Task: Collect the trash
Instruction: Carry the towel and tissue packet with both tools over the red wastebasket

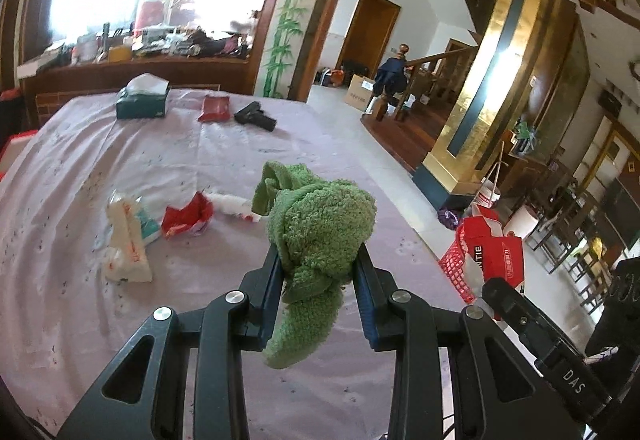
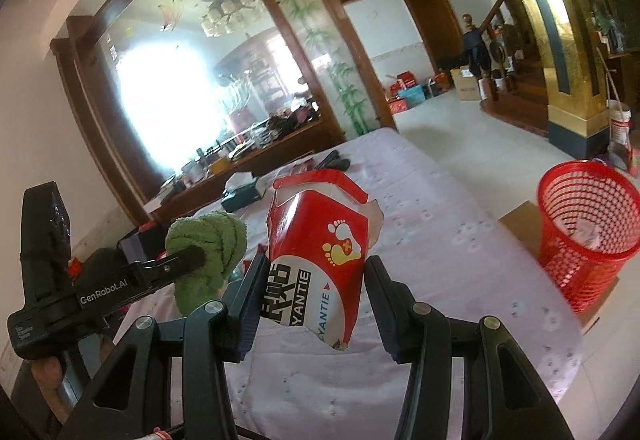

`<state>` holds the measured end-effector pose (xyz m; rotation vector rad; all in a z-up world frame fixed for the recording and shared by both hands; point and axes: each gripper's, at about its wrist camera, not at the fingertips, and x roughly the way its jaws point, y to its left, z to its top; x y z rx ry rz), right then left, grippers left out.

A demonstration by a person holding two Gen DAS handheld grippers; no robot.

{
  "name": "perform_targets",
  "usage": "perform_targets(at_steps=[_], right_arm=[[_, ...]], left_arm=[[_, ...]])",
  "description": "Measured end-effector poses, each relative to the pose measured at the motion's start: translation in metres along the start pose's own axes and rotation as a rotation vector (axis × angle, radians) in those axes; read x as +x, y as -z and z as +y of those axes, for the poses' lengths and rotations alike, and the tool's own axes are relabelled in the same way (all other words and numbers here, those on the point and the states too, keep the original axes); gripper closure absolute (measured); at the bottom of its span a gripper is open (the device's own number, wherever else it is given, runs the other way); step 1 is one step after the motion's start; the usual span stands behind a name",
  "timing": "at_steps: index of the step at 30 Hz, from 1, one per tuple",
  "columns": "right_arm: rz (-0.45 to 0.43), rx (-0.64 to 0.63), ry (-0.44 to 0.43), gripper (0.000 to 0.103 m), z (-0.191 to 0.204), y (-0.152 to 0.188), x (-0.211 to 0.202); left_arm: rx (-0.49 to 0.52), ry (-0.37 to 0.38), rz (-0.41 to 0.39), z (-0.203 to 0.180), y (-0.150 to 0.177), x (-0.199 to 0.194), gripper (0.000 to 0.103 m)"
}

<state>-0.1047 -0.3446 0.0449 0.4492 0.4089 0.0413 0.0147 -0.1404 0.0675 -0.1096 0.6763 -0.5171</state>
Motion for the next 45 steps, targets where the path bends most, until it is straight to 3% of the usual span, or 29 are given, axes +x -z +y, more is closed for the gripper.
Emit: perform_targets(at_steps=[9, 23, 34, 45], right_arm=[[-0.072, -0.024, 0.092, 0.050, -0.016, -0.011, -0.038], [-0.144, -0.006, 0.218, 0.050, -0.050, -0.021, -0.079], [-0.191, 0.014, 0.307, 0.050, -0.068, -0.026, -0.105], [-0.218, 0.062, 0.368, 0.049, -0.095, -0.028, -0.120]], left_arm=[[0.079, 0.066, -0.022, -0.047, -0.003, 0.001, 0.071], [0.182, 0.234, -0.024, -0.126, 0.004, 0.006, 0.071], [0.202, 0.282, -0.024, -0.145, 0.000, 0.011, 0.071], [0.225, 0.353, 0.041, -0.168, -0.002, 0.030, 0.071]])
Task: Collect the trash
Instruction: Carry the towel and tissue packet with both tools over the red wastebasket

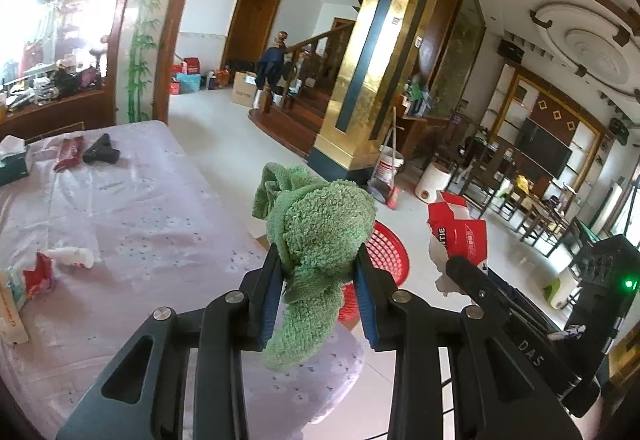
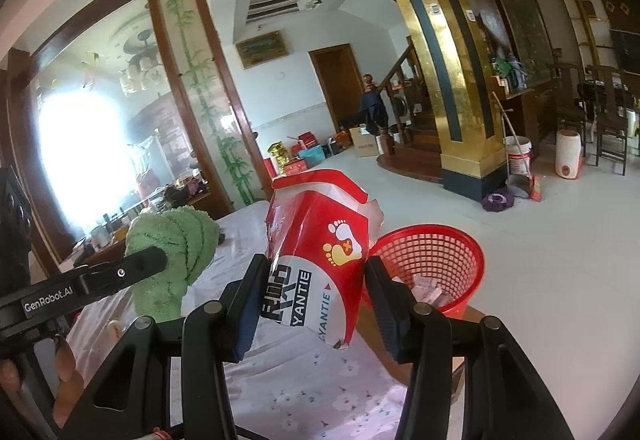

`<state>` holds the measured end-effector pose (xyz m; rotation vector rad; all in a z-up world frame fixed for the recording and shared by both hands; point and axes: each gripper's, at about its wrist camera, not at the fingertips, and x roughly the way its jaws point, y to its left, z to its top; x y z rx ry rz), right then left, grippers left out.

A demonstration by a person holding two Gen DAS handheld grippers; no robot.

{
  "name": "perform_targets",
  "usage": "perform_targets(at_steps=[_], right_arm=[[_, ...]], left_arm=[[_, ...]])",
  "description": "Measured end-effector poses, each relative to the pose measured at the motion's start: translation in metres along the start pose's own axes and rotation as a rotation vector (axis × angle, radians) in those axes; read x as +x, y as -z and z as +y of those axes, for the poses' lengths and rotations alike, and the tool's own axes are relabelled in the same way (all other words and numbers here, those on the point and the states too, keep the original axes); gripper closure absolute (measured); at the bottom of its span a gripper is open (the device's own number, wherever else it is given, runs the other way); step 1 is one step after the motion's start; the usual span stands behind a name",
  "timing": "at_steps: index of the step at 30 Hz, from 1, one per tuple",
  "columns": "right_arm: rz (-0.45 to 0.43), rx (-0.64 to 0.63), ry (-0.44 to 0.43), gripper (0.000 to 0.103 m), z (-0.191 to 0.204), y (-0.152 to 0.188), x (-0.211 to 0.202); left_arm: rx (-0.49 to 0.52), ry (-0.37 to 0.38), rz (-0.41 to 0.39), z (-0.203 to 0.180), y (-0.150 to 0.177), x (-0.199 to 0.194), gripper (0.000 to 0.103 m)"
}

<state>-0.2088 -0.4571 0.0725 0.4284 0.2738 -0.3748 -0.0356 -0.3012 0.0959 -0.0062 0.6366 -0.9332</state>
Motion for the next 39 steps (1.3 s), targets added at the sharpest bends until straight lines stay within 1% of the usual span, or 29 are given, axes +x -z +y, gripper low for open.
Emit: perform_targets(at_steps=[8, 15, 19, 26, 30, 36, 39], right_arm=[[-0.001, 0.033, 0.031, 0.049, -0.021, -0.005, 0.008], [0.006, 0.064, 0.065, 0.049, -0.038, -0.010, 0.022], [-0.001, 0.071, 0.080, 0.049, -0.046, -0.014, 0.027], [-0.006, 0.066, 0.121, 0.049, -0.056, -0.022, 0.036], [0.005, 0.060, 0.145, 0.049, -0.063, -0.025, 0.045], [0.022, 0.060, 0.162, 0.049, -0.077, -0.027, 0.059], [0.034, 0.067, 0.168, 0.049, -0.083, -0.027, 0.067]], left_arm=[[0.023, 0.023, 0.020, -0.015, -0.007, 0.024, 0.071], [0.065, 0.005, 0.037, -0.028, -0.015, 0.056, 0.071], [0.079, 0.028, 0.058, -0.033, -0.022, 0.074, 0.071], [0.072, 0.068, 0.087, -0.041, -0.028, 0.103, 0.071], [0.086, 0.087, 0.085, -0.049, -0.029, 0.114, 0.071], [0.095, 0.096, 0.103, -0.058, -0.029, 0.136, 0.071], [0.085, 0.099, 0.135, -0.057, -0.028, 0.152, 0.071]])
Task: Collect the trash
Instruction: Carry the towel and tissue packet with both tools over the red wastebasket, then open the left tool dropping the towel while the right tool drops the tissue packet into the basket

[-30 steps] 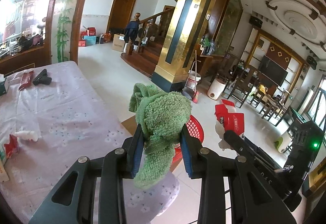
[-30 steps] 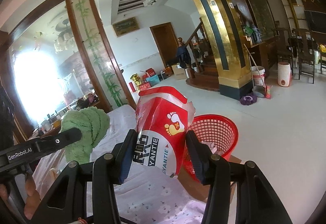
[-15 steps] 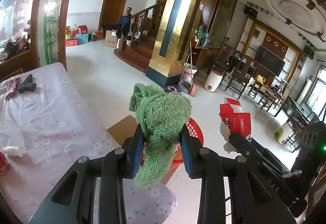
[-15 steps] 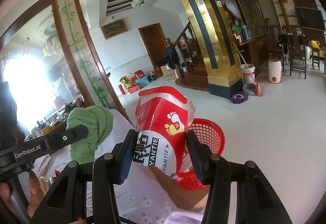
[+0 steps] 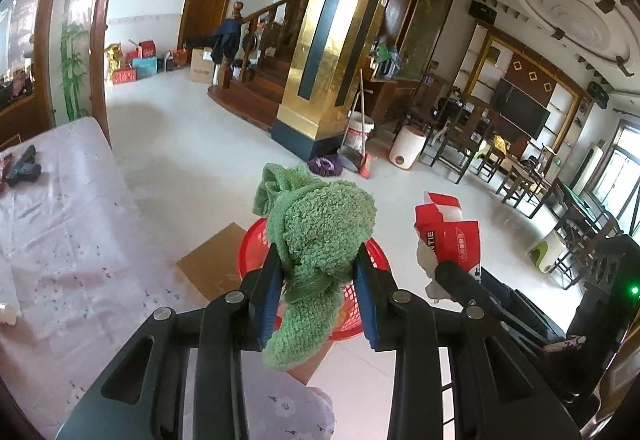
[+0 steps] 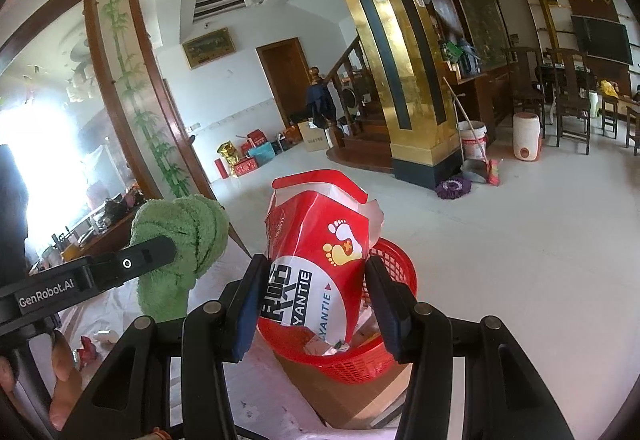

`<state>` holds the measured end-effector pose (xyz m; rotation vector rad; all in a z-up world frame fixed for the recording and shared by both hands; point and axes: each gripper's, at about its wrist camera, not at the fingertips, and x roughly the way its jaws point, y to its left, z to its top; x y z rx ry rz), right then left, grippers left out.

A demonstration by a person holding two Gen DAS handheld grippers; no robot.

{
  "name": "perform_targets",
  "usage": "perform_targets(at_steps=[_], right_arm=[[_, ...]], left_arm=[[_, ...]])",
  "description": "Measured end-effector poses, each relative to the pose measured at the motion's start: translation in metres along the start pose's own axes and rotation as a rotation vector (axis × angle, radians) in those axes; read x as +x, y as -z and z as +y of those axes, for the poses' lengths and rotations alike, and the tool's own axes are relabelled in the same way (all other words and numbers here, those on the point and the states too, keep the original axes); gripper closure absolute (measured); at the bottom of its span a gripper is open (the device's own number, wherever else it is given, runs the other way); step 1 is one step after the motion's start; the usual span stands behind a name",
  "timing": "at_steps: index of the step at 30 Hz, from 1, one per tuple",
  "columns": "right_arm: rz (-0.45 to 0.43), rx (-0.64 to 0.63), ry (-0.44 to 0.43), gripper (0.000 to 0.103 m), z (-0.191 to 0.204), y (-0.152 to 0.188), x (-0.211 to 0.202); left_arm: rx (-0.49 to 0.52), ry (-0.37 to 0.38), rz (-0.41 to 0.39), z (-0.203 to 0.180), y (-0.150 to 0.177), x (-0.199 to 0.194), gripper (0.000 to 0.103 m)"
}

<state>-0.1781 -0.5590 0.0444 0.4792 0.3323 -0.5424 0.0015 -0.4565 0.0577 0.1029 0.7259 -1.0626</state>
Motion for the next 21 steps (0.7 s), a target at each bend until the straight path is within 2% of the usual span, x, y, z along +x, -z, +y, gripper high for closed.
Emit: perform_targets(at_steps=[9, 21], right_arm=[[0.040, 0.020, 0.007, 0.049, -0.013, 0.003, 0.026], [0.108, 0.044, 0.014, 0.049, -0.031, 0.008, 0.060]], left_arm=[[-0.021, 0.007, 0.063, 0.009, 0.001, 0.033, 0.071], [-0.060, 0.056, 0.176, 0.017, -0.011, 0.084, 0.071]])
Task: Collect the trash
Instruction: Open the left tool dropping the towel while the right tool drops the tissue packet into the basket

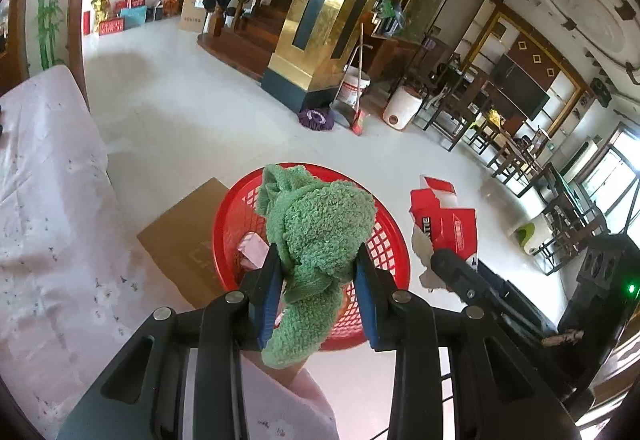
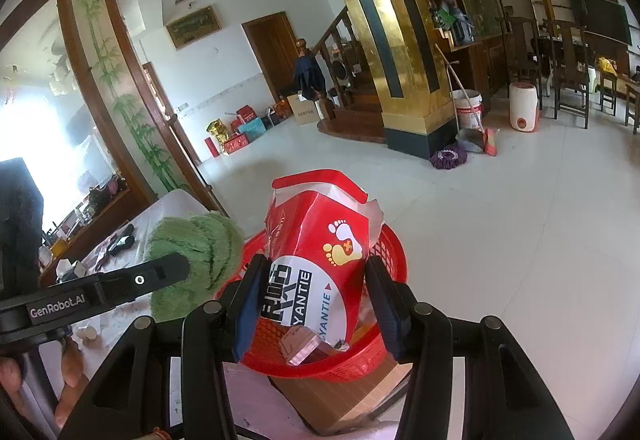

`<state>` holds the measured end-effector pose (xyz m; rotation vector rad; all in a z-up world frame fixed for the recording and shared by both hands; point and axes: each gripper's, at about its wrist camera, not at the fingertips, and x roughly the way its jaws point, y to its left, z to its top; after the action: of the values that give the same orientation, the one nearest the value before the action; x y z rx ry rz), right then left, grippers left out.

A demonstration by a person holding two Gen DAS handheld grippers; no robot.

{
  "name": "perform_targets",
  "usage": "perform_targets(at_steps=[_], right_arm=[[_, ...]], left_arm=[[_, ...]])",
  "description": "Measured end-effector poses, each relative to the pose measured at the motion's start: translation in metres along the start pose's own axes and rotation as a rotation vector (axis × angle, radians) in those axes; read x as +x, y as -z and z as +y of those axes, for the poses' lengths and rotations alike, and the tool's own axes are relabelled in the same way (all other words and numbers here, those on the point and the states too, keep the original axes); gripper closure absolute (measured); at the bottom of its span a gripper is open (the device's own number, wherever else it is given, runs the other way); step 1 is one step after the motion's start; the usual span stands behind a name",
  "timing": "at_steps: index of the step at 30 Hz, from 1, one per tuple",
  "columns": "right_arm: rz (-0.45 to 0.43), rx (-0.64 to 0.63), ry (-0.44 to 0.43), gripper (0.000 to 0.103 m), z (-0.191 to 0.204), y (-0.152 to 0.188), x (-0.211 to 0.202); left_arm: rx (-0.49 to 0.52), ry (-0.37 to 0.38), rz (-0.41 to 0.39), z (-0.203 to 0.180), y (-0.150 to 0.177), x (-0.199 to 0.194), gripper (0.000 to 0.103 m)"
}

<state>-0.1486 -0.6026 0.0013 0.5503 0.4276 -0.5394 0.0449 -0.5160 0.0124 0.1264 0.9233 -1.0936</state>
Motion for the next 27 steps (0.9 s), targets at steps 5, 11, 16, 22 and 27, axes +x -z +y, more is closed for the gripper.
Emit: perform_targets(at_steps=[5, 11, 16, 22, 27], right_arm=[[0.019, 0.004, 0.003, 0.049, -0.003, -0.004, 0.013], [0.031, -0.002, -0.001, 0.048, -0.002, -0.007, 0.024], [0.046, -0.006, -0.001, 0.048, -0.001, -0.004, 0.031], [0.057, 0.003, -0.001, 0.042, -0.002, -0.005, 0.037], [0.051, 0.009, -0.003, 0.032, 0.000, -0.009, 0.033]], left_arm=[[-0.003, 0.003, 0.001, 0.006, -0.013, 0.013, 0.071], [-0.037, 0.024, 0.043, 0.013, -0.020, 0.031, 0.070], [-0.047, 0.018, 0.053, 0.019, -0.024, 0.036, 0.070], [-0.055, 0.009, 0.036, 0.021, -0.026, 0.036, 0.062], [-0.066, 0.040, 0.014, 0.027, -0.026, 0.024, 0.052]])
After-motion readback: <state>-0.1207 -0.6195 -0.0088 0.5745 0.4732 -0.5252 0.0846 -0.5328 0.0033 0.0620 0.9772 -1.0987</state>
